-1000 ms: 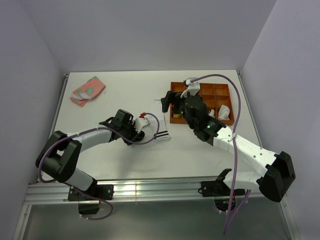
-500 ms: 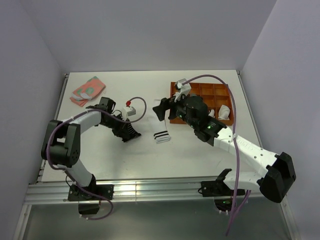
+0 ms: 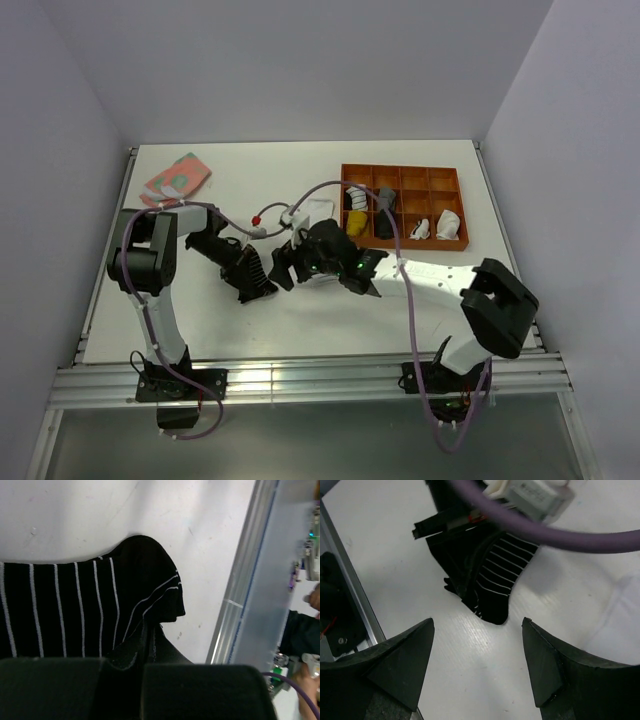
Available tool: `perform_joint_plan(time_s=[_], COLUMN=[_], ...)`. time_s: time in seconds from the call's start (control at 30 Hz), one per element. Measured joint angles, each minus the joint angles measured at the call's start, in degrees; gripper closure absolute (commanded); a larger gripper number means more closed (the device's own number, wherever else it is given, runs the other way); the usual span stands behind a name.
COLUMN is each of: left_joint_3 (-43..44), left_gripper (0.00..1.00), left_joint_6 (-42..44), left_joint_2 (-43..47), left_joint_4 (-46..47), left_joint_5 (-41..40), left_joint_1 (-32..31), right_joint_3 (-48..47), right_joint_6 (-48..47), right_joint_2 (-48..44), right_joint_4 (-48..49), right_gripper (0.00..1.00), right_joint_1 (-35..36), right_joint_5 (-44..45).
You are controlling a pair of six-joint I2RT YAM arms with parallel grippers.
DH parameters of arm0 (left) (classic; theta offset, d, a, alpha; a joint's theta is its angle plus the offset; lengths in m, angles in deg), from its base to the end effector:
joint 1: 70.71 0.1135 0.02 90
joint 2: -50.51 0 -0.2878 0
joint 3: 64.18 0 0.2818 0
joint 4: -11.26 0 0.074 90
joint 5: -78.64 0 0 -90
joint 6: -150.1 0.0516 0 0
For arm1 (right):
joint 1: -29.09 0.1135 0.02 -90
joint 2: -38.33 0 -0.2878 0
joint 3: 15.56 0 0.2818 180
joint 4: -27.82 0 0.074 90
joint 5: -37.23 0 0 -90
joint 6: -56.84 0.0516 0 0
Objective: Roll the socks
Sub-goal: Roll the sock at the center of the board.
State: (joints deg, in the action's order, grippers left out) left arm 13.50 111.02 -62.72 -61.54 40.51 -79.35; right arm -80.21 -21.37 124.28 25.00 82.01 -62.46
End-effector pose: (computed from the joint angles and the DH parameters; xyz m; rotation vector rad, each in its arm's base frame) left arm 0.3196 -0.0896 0.1136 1.1787 2.4948 -1.4080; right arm 0.2199 0.3054 0.2472 -0.8441 1.9222 0.8770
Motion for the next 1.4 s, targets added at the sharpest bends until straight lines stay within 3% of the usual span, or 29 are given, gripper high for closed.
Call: perform_joint_plan(time_s=[0.5, 0.87, 1.4], left_joint_3=[2.3, 2.3, 2.3], left_gripper=[1.00, 1.00, 1.00], left_joint_6=[3.8, 3.0, 2.2], left_joint_2=[-4.1, -4.1, -4.1], left_joint_4=[-6.4, -6.1, -5.9], left_joint_5=[0.8, 0.8, 0.8], left_joint_1=[1.0, 1.0, 1.0], right_joint_3=[-1.1, -4.3, -5.8], right_joint_6=[-2.8, -4.1, -5.6], right_joint_2=[14.5, 18.6, 21.1], right_joint_4=[5.2, 7.7, 7.7], right_gripper=[0.33, 0.36, 0.50], right_joint_1=[7.3, 7.3, 7.3], right_joint_5=[-0.1, 1.7, 1.7])
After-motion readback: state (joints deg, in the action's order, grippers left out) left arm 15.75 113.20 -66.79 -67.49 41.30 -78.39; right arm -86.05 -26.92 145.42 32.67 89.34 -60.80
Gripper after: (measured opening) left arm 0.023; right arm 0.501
